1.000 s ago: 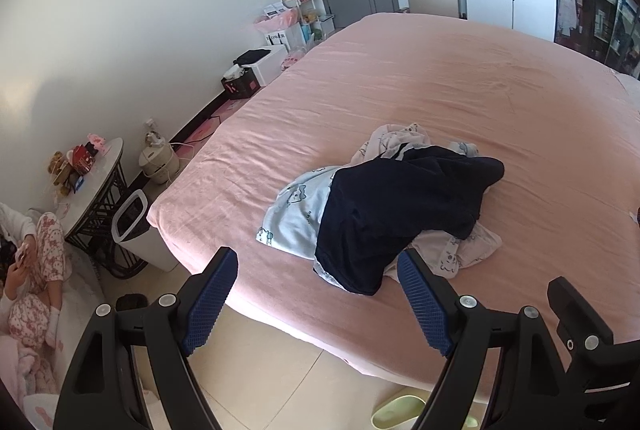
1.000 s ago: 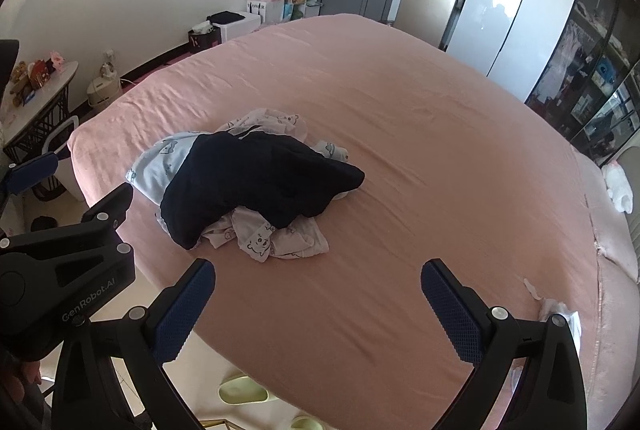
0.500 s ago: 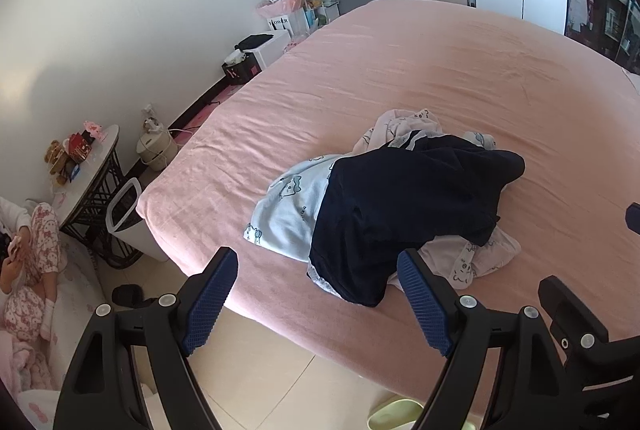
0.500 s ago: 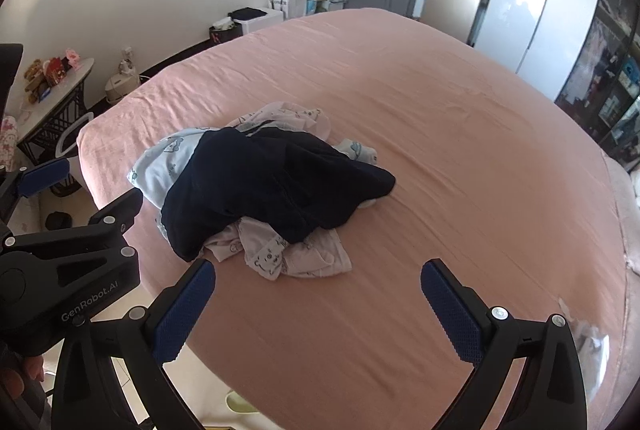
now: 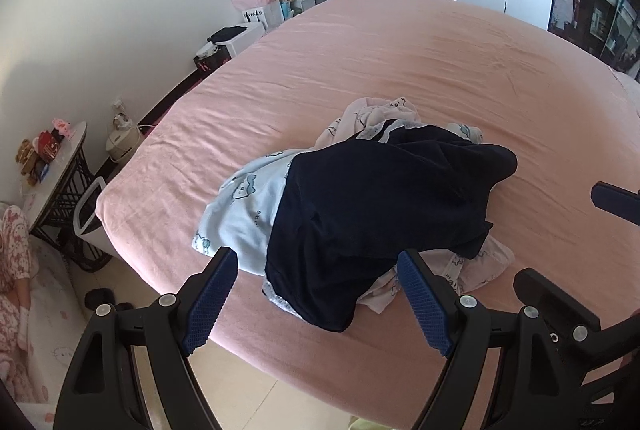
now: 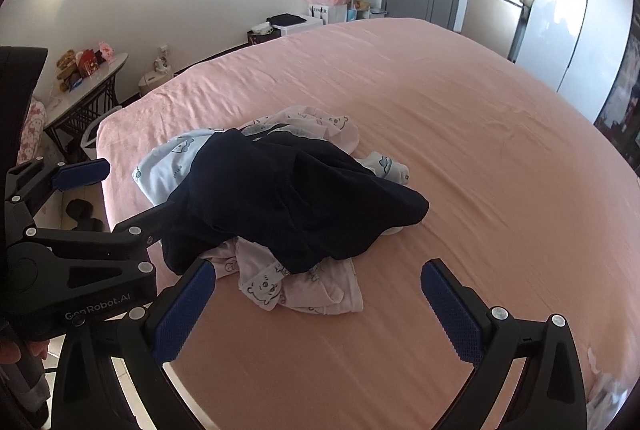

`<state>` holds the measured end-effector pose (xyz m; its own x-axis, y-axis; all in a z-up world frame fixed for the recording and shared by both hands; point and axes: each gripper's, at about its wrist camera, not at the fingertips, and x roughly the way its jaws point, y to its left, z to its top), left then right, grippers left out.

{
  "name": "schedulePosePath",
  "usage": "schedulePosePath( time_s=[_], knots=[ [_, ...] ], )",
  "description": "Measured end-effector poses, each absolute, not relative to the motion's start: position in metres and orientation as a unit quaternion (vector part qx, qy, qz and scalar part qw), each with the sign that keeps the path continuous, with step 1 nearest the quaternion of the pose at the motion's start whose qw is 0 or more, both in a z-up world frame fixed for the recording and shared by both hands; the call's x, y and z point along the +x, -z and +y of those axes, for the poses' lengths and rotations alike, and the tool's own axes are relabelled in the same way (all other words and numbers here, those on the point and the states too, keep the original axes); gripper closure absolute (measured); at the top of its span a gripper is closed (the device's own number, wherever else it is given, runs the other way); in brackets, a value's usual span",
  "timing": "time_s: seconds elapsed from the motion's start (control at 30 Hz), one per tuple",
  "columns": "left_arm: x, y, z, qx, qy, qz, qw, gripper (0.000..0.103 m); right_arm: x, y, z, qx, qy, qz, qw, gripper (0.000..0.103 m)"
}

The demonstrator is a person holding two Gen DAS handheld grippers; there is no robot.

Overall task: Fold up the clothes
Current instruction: 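Move both tools toward the navy garment on the clothes pile, then grasp the navy garment with the left gripper while the right gripper grasps it too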

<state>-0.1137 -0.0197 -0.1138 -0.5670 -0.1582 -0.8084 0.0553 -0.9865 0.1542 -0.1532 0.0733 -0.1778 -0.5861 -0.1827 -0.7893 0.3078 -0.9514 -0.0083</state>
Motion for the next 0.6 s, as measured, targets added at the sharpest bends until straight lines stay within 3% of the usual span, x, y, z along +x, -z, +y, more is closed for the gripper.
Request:
schedulePosePath(
  time_s=[0.6],
  knots=[
    [-0.134, 0.160, -0.038, 0.491, 0.869, -0.048, 0.033, 0.021, -0.180, 0.212, 0.060, 0.433, 0.880, 0.130, 0.147, 0.000]
  ],
)
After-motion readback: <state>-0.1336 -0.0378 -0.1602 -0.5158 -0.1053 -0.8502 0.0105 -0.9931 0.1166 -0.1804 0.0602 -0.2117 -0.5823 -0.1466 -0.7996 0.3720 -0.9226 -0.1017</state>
